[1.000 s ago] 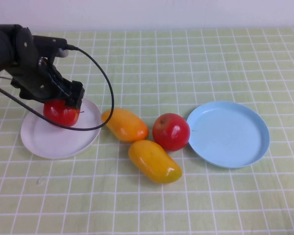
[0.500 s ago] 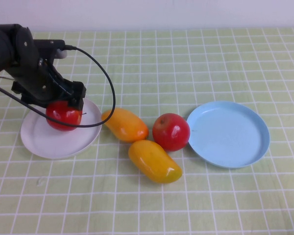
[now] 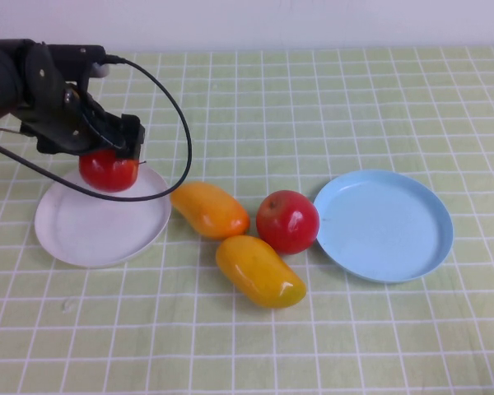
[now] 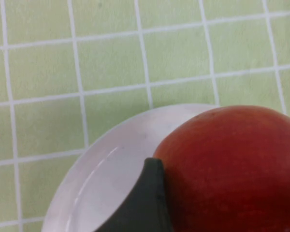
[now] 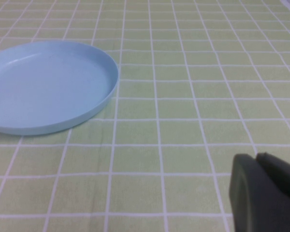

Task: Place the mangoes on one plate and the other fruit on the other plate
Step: Put one type of fruit in the left plate

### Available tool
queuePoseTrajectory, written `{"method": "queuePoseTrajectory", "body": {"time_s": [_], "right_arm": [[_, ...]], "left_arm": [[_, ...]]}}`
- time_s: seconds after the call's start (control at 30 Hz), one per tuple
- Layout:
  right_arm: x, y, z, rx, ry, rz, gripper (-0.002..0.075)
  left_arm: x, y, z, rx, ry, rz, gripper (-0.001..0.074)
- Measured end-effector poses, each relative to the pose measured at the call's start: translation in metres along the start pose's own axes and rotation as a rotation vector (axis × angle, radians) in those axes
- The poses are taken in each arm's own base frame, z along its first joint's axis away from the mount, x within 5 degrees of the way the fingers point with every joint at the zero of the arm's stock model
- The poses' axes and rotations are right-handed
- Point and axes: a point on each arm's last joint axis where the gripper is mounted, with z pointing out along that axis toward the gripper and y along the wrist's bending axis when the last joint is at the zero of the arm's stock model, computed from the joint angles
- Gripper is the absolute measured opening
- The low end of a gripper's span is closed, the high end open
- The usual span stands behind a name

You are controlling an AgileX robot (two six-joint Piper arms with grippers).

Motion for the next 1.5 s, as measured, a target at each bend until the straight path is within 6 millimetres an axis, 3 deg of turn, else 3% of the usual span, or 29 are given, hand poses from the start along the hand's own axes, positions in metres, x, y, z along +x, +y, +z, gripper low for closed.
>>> {"method": "queuePoseTrajectory", "body": {"time_s": [0.1,0.23,0.53,0.7,0.97,1.13,1.5], "right_arm": [[0.0,0.0,0.0,0.0,0.0,0.0,-0.0016],[0.0,0.0,0.0,0.0,0.0,0.0,-0.0016],[0.0,0.0,0.0,0.0,0.0,0.0,-0.0016],[0.0,0.0,0.0,0.0,0.0,0.0,-0.0016],[0.0,0.0,0.0,0.0,0.0,0.0,-0.0016],[0.0,0.0,0.0,0.0,0.0,0.0,-0.0016],[0.0,0.0,0.0,0.0,0.0,0.0,-0.0017]], "left_arm": [[0.0,-0.003,0.0,0.033,0.001,-0.045,0.0669],[0.012,-0.01,-0.001,0.102,0.137,-0.114,0.0669],[0.024,-0.005,0.006,0.065,0.261,-0.071,0.0669],[0.02,-0.002,0.011,0.036,0.215,-0.05,0.0669],[0.003,0.015,0.019,-0.126,0.027,0.14,0.0669],[0.002,0.017,0.019,-0.15,0.025,0.176,0.0669],[0.0,0.004,-0.012,-0.132,0.037,0.17,0.0669]]}}
